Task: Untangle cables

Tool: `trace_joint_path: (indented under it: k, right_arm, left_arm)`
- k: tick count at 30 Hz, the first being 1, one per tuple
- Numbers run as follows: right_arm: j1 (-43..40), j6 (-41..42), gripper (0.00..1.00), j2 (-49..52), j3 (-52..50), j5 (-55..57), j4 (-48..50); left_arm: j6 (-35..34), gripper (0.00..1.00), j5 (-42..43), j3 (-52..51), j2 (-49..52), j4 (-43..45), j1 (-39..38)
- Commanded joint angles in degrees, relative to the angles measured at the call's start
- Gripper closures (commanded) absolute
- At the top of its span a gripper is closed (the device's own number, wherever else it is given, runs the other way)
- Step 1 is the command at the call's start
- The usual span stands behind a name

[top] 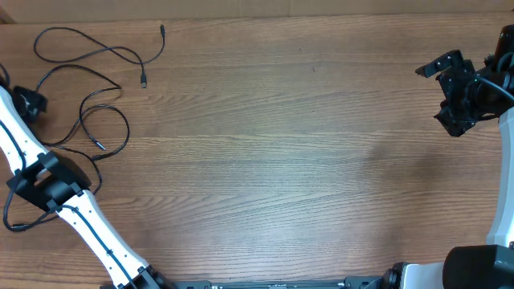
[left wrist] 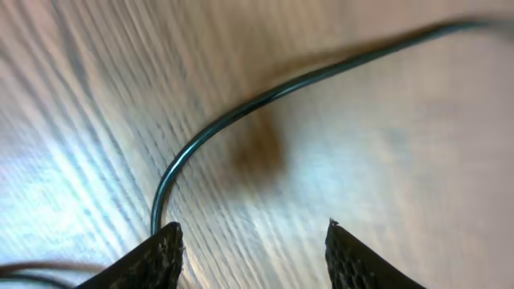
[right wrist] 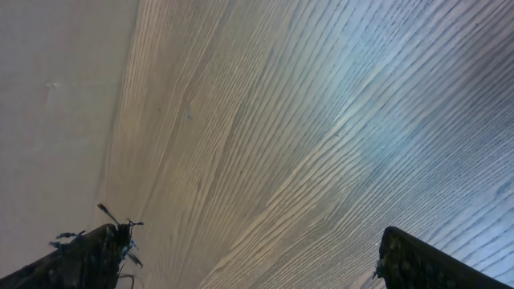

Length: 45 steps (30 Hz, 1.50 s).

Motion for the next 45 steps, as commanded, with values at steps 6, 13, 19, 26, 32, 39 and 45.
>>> trace_joint_path:
  k: [6,13,19,26,32,39,45]
  right_arm:
    - [0.3,-9.1,0.0,-0.3,0.1,-3.6,0.5]
    - [0.3,-12.8,0.0,-2.8,0.1,-3.5,-2.8]
    - [0.3,-15.5,0.0,-9.1,0.0,-2.4,-7.3]
    - [0.3,-24.9,0.0,-20.0,-1.3,-1.9,-15.0]
    - [0.3,-27.3,0.0,-29.6,-7.5,-1.7,-14.4]
    - [0.3,-27.2,0.0,-36.1,-11.8,-1.7,-13.2]
    - [0.3,-27.5,0.0,-36.0,-11.9,-1.7,-15.6]
  left_arm:
    - [-2.8,0.24,-0.1,3.1,-12.1,-1.0,-0.9]
    - [-2.1,0.24,4.2,3.1,-25.1,-9.8,-2.4]
    - [4.9,0.0,14.7,3.1,-35.4,-9.7,-5.6]
    - [15.2,0.0,25.0,-0.4,-48.8,-9.7,-10.5]
    - [18.0,0.0,23.8,-17.0,-62.3,-9.7,-17.7]
    - [17.9,0.0,15.7,-41.5,-81.0,-9.7,-24.4]
    - [18.4,0.01,13.3,-60.2,-97.2,-9.2,-24.5]
